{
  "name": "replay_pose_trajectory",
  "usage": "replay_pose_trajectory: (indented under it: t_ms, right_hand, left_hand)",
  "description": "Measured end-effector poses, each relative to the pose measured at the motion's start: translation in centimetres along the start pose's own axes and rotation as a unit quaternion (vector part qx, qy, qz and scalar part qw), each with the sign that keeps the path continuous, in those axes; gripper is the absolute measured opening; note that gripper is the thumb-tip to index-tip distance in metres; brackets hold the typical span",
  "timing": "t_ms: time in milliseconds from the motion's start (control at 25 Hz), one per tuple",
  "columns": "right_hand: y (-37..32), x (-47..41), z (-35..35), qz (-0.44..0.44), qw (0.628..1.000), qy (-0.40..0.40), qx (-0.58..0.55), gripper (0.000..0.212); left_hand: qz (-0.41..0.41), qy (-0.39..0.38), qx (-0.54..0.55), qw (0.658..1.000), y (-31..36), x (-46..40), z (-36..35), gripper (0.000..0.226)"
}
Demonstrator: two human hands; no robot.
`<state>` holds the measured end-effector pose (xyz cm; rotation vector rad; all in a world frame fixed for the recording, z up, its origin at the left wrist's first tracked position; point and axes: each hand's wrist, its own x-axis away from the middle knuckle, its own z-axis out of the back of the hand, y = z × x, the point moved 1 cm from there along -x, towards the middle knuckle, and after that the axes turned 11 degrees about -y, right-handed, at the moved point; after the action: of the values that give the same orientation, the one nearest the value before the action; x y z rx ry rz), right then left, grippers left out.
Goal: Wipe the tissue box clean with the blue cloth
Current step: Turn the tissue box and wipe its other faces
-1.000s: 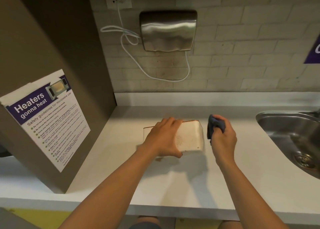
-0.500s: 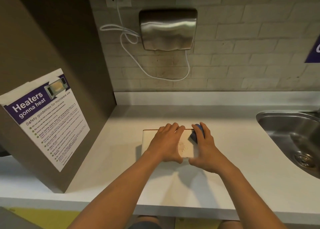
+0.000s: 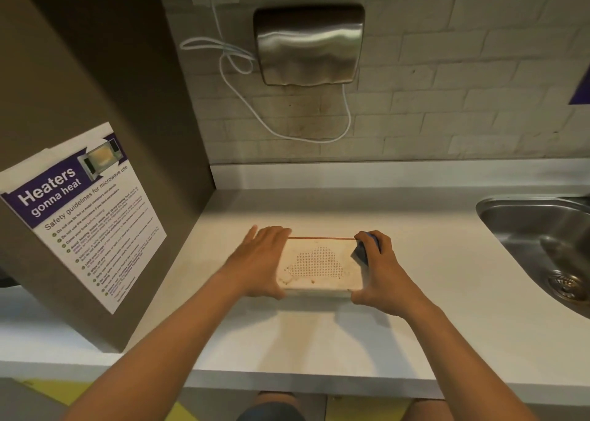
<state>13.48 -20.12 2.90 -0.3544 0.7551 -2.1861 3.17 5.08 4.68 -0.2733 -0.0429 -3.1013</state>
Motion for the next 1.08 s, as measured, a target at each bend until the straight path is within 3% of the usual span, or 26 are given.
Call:
replay_pose_trajectory:
  t_ms: [160, 280, 400, 480, 560, 760, 920, 1080]
  right_hand:
    - [0.8, 0.1, -0.5, 0.003, 1.000, -0.010, -0.018, 0.111]
    - [1.7, 0.7, -0.9, -0.023, 0.981, 0.002, -0.192, 0.112]
    - [2.3, 1.6, -2.3, -0.095, 0.944, 0.107, -0.296, 0.066]
    - [1.9, 2.3, -3.4, -0.113, 0.937, 0.149, -0.295, 0.040]
    - [1.2, 3.0, -4.0, -0.115, 0.937, 0.184, -0.275, 0.031]
    - [-0.8, 2.7, -4.0, -0.043, 0.966, 0.212, -0.142, 0.046]
    - [-0.7, 1.7, -5.6, -0.012, 0.985, 0.166, 0.040, 0.056]
    - [0.4, 4.4, -6.1, -0.016, 0.978, 0.200, -0.055, 0.053]
  left_hand:
    - [-0.004, 0.015, 0.157, 0.988, -2.0, 1.6, -1.3, 0.109]
    - [0.001, 0.047, 0.176, 0.983, -1.8, 1.2, -1.8, 0.103]
    - [0.003, 0.065, 0.179, 0.982, -1.9, 0.9, -2.4, 0.107]
    - [0.002, 0.069, 0.172, 0.983, -1.8, 0.8, -2.6, 0.109]
    - [-0.009, 0.063, 0.168, 0.984, -1.8, 0.8, -2.6, 0.108]
    - [-0.020, 0.063, 0.194, 0.979, -1.0, 0.7, -2.6, 0.105]
    - [-0.024, 0.081, 0.197, 0.977, -0.8, 0.7, -2.8, 0.104]
    - [-0.026, 0.077, 0.210, 0.974, -0.9, 0.6, -3.1, 0.104]
